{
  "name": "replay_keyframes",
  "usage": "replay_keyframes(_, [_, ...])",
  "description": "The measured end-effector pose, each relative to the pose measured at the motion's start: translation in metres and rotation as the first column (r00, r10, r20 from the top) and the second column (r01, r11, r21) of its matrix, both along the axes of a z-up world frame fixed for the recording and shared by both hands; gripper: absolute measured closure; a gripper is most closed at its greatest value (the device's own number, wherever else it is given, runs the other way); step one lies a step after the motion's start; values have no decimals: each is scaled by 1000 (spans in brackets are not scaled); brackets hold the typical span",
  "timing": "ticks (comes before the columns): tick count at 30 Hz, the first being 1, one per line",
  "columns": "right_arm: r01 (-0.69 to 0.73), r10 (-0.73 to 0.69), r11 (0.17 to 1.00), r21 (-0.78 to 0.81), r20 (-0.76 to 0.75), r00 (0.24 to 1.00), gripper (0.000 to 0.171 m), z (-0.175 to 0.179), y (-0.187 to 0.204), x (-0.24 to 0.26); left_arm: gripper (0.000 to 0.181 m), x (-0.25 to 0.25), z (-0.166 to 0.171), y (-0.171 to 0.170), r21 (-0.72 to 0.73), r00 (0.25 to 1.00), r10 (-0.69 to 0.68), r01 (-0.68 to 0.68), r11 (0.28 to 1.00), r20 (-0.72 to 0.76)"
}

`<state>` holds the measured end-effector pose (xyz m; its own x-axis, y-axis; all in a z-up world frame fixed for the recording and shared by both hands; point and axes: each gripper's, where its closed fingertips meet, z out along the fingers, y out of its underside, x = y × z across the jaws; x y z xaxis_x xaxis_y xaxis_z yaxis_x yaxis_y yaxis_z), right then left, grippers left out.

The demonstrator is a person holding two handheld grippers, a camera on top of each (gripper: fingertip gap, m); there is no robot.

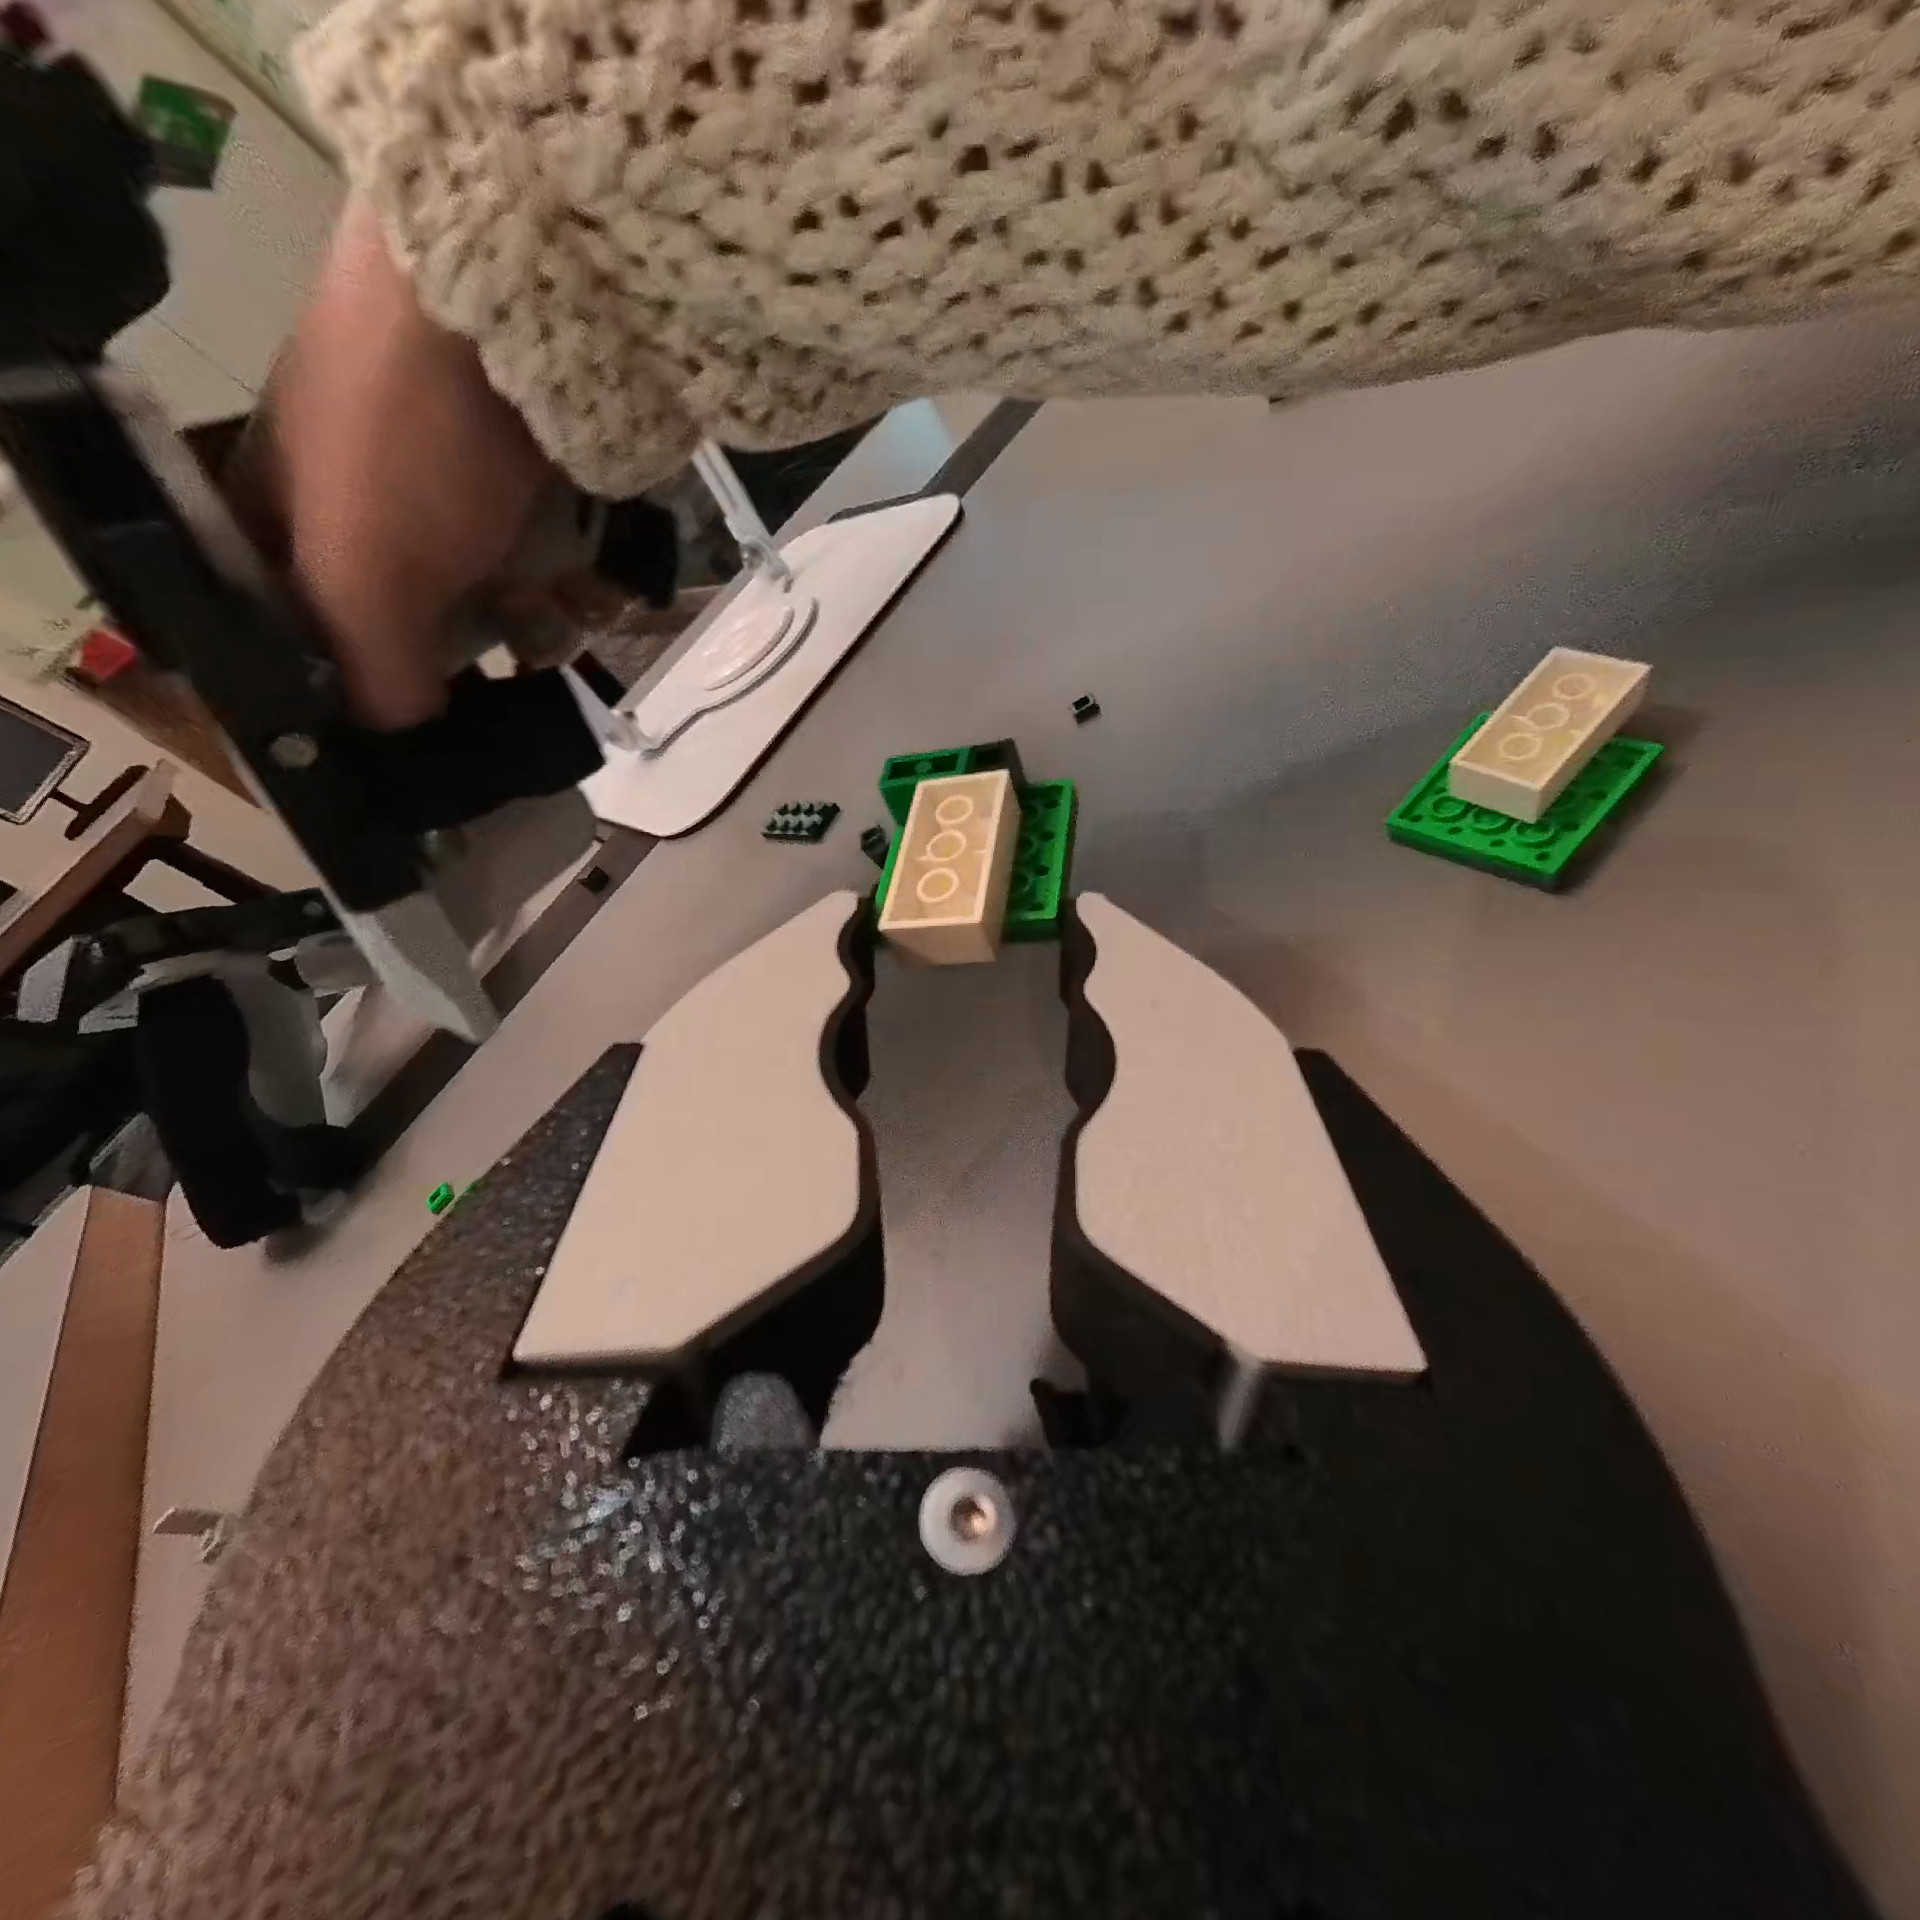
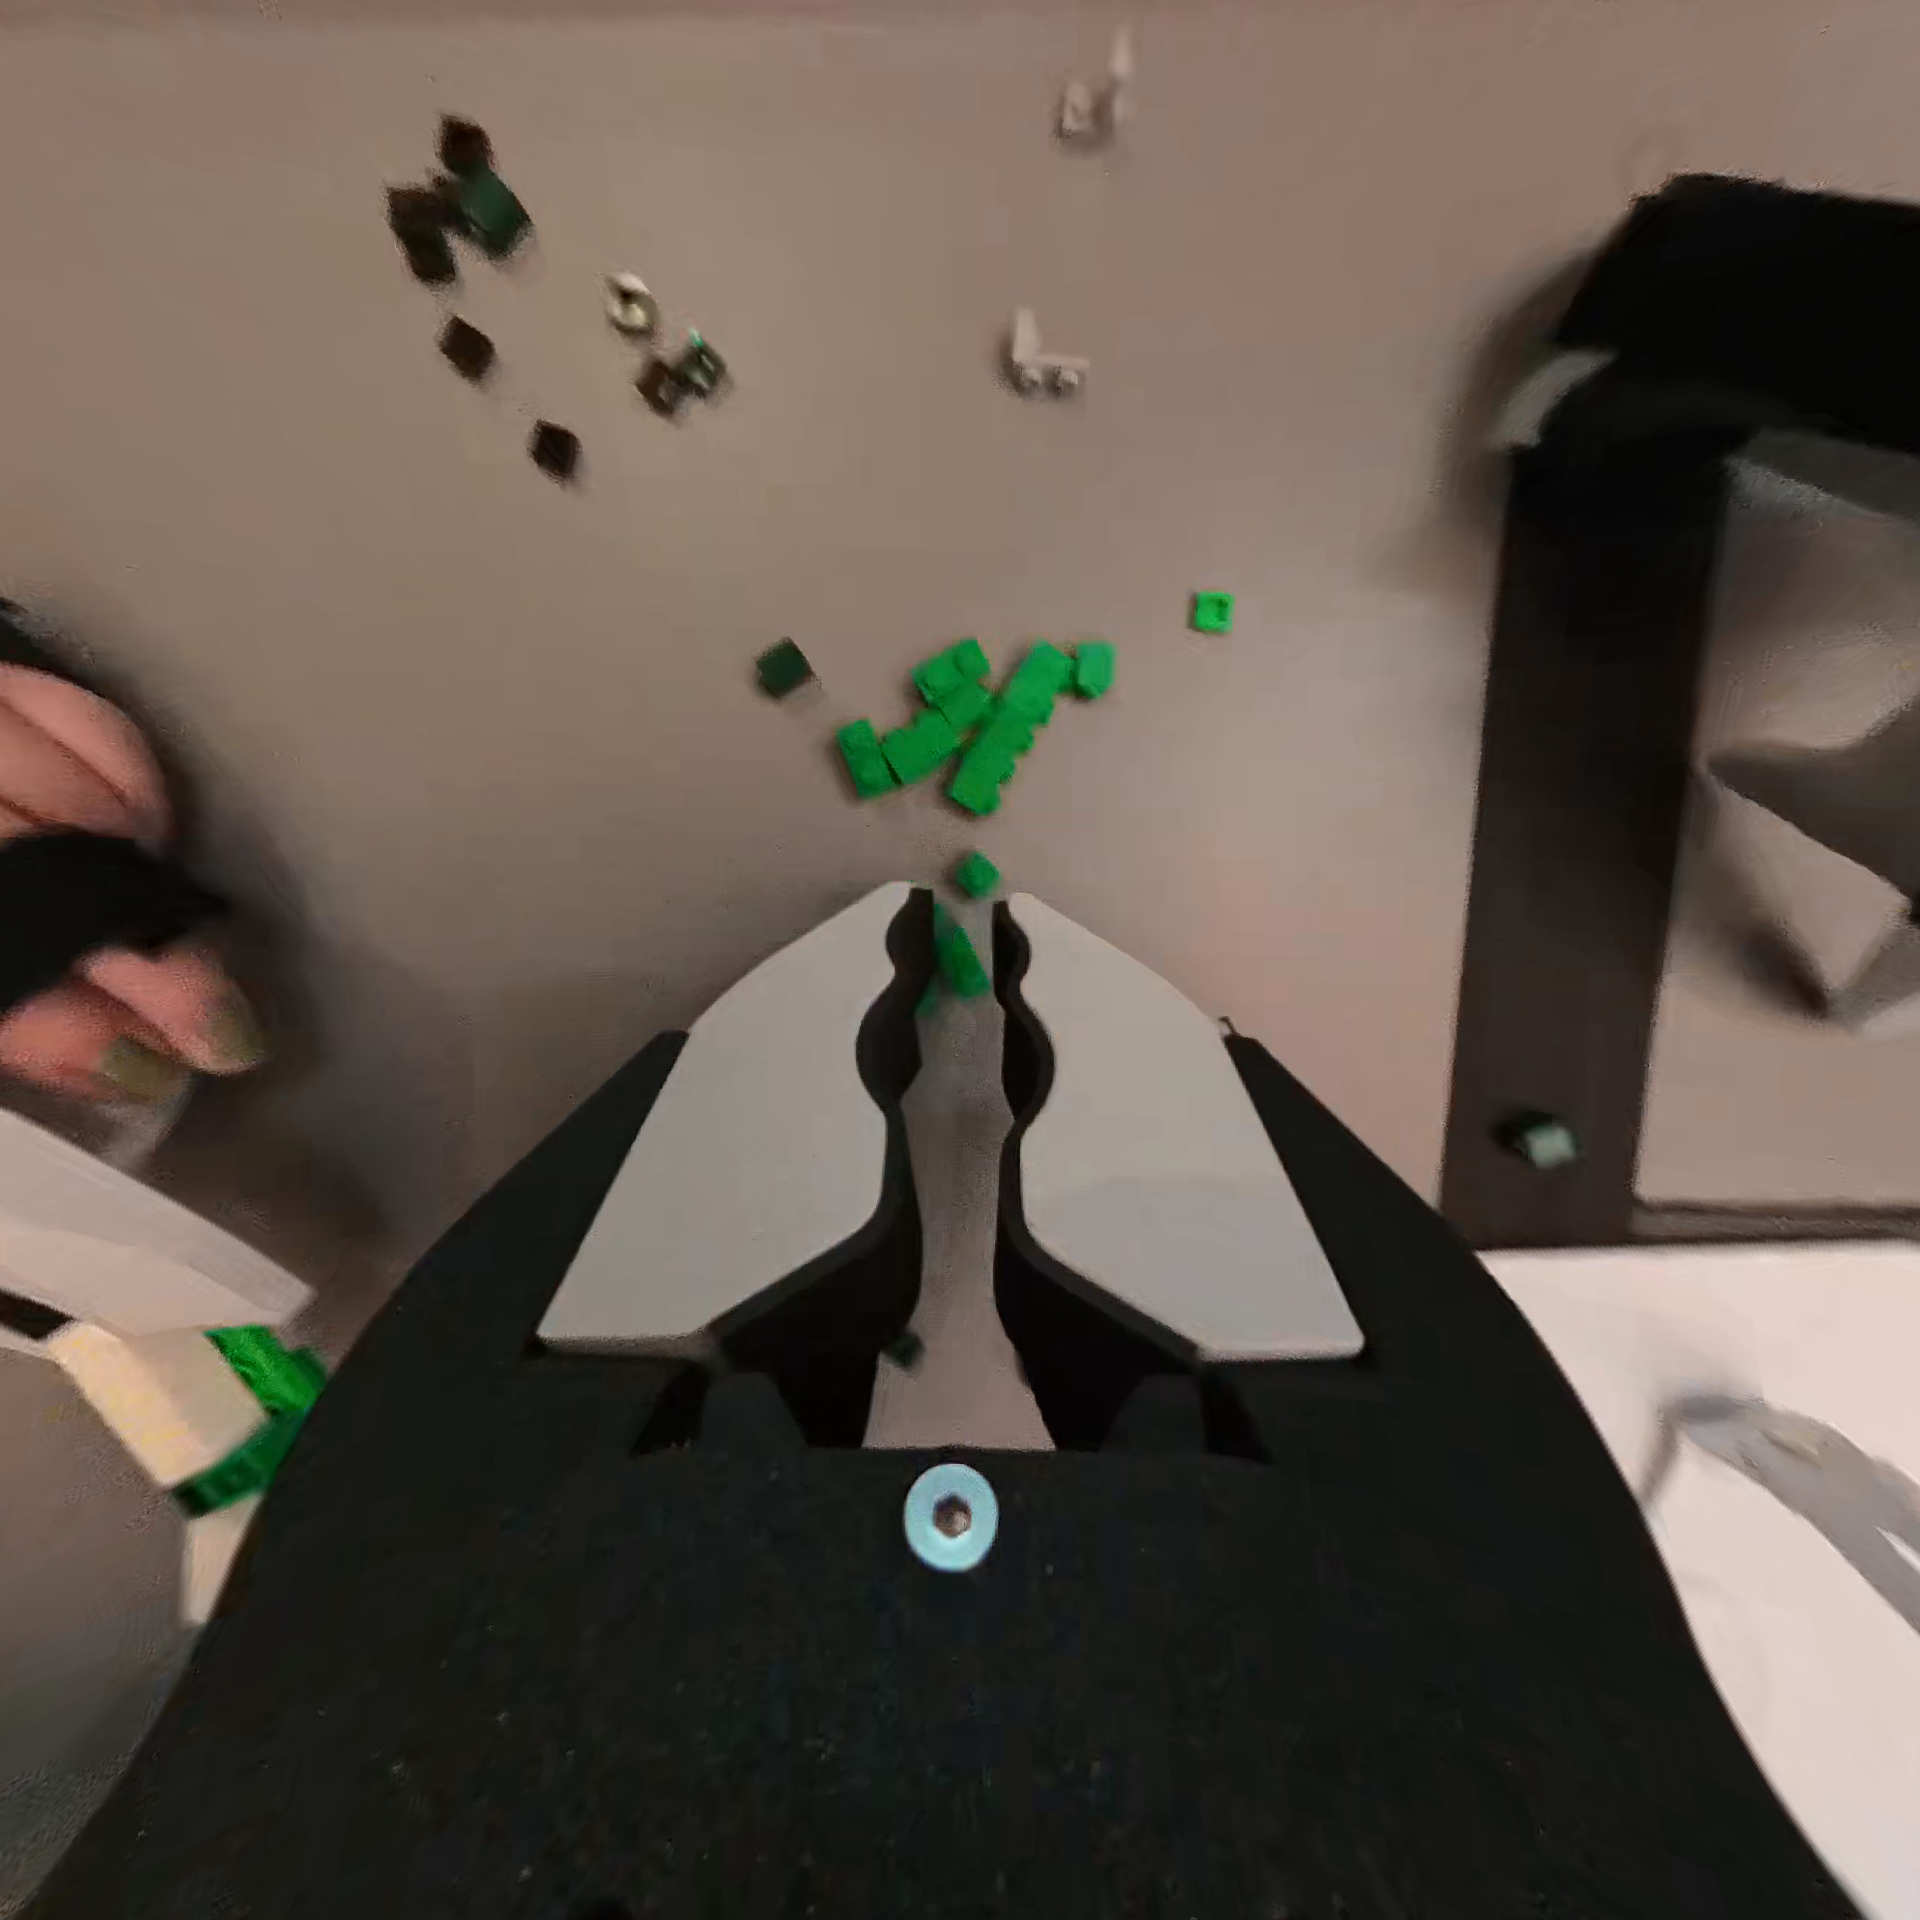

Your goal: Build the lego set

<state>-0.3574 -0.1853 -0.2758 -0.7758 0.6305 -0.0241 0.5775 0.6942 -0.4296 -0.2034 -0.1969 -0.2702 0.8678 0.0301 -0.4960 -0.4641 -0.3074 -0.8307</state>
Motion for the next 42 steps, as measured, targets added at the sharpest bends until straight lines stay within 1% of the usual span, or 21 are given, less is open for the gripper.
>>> replay_keyframes(2, [1, 1, 999, -44, 42, 999, 161, -2, -14, -6, 147, 0, 1, 0, 3, 1000, 1, -1, 1000, 6])
replay_keyframes(4, [72, -68, 997, -30, 116, 991, 161, -10, -18, -12, 147, 0, 0, 0, 0, 1000, 0, 0, 1000, 3])
replay_keyframes(6, [231, -222, 973, 0, 272, 936, 162, -20, -19, -11, 147, 1, -1, 0, -6, 1000, -4, 3, 1000, -6])
replay_keyframes(7, [266, -244, 964, -13, 355, 903, 161, -22, -23, -7, 147, 2, -2, 1, -9, 1000, -6, 6, 1000, -10])
replay_keyframes(8, [296, -269, 955, -5, 398, 877, 161, -24, -24, -6, 147, 2, -2, 1, -11, 1000, -8, 7, 1000, -13])
replay_keyframes(9, [311, -300, 950, 40, 405, 864, 160, -27, -18, -7, 147, 2, -2, 1, -11, 1000, -9, 9, 1000, -14])
replay_keyframes(11, [316, -339, 941, 123, 364, 868, 162, -30, -3, -10, 147, 2, -2, 1, -11, 1000, -9, 9, 1000, -12])
replay_keyframes(14, [331, -343, 939, 98, 373, 862, 162, -28, -3, -12, 147, 2, -2, 1, -11, 1000, -9, 9, 1000, -10])
replay_keyframes(16, [362, -371, 928, 93, 351, 860, 154, -28, -2, -18, 147, 3, -3, 2, -14, 1000, -12, 12, 1000, -17])
replay_keyframes(18, [371, -384, 923, 102, 317, 867, 152, -30, 1, -25, 147, 5, -3, 2, -17, 1000, -17, 17, 1000, -20])
replay_keyframes(20, [381, -391, 920, 95, 303, 869, 159, -29, -1, -32, 147, 6, -3, 2, -18, 1000, -20, 20, 1000, -22])
replay_keyframes(22, [373, -378, 924, 85, 350, 857, 161, -28, -8, -29, 147, 6, -3, 2, -17, 1000, -21, 20, 1000, -19])
replay_keyframes(24, [343, -368, 930, 135, 389, 844, 161, -31, -8, -21, 147, 6, -3, 2, -15, 1000, -21, 21, 1000, -17])
replay_keyframes(27, [307, -382, 919, 247, 369, 847, 156, -38, 1, -16, 147, 6, -4, 2, -21, 1000, -23, 22, 1000, -19])
replay_keyframes(30, [294, -381, 918, 267, 386, 840, 158, -41, -2, -14, 147, 7, -5, 2, -29, 999, -26, 25, 999, -27])
replay_keyframes(34, [254, -385, 902, 348, 389, 837, 161, -47, 5, -8, 147, 7, -5, 2, -28, 999, -26, 25, 999, -27])
replay_keyframes(36, [236, -371, 908, 348, 399, 839, 171, -48, 5, -3, 147, 7, -5, 2, -28, 999, -25, 24, 999, -26])
replay_keyframes(38, [229, -349, 917, 327, 375, 859, 171, -45, 5, 0, 147, 6, -5, 2, -29, 999, -25, 24, 999, -26])
replay_keyframes(42, [241, -271, 960, 141, 267, 925, 171, -20, -3, 17, 147, 6, -5, 2, -29, 999, -24, 23, 999, -22])
